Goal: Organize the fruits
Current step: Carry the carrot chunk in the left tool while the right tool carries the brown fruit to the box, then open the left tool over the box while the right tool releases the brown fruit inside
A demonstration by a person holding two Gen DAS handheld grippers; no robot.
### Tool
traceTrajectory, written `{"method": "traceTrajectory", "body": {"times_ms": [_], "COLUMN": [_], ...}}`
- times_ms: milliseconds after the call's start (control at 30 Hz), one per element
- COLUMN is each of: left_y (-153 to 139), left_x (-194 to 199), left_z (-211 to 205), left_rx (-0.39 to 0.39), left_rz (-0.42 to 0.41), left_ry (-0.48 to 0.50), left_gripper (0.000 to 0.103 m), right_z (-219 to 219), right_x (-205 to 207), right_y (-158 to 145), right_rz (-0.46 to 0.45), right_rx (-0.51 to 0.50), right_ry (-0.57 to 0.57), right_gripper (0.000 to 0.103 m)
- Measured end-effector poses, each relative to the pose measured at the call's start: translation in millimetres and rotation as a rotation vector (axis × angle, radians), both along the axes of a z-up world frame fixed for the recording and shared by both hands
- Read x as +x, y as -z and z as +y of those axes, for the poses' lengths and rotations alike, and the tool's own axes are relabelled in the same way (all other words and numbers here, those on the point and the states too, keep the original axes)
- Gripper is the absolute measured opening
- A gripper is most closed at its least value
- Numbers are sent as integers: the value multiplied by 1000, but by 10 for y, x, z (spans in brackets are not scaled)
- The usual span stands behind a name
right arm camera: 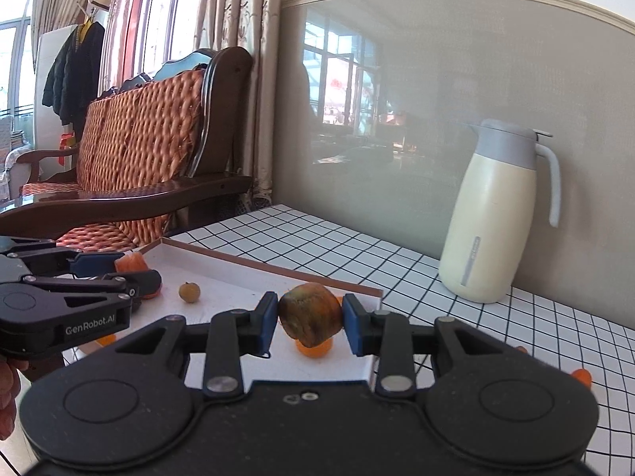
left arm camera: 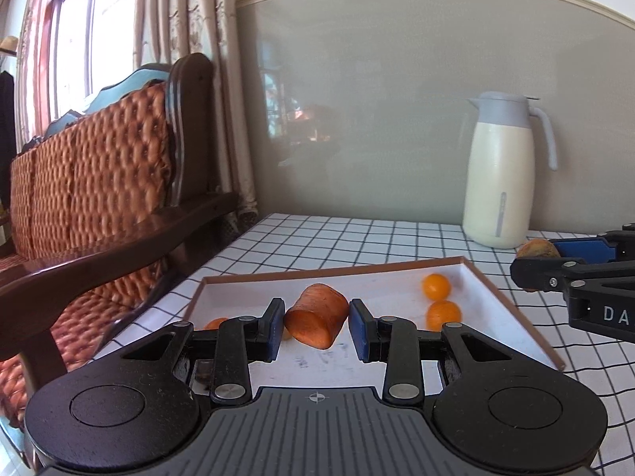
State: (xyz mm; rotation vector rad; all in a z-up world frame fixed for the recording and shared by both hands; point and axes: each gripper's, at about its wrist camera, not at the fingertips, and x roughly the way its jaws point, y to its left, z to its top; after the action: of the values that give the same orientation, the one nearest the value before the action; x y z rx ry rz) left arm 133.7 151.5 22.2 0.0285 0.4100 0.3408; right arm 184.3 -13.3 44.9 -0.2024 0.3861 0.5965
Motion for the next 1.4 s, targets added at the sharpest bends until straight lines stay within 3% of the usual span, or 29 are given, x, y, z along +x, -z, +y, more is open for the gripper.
{"method": "traceTrajectory", "body": {"times_ms": [800,1400], "left_y": [117,271], "left_x": [407,952], "left_z": [702,972], "left_rx": [-20,-37], "left_rz": [5,51], "left_ry": [-94,-135], "left_gripper": [35,35], "right_z": [405,479], "right_x": [511,1064], "right_y": [151,336], "right_rz": [1,83], "right_rx": [-25,17], "right_ry": [30,36], "right_gripper": [27,27]}}
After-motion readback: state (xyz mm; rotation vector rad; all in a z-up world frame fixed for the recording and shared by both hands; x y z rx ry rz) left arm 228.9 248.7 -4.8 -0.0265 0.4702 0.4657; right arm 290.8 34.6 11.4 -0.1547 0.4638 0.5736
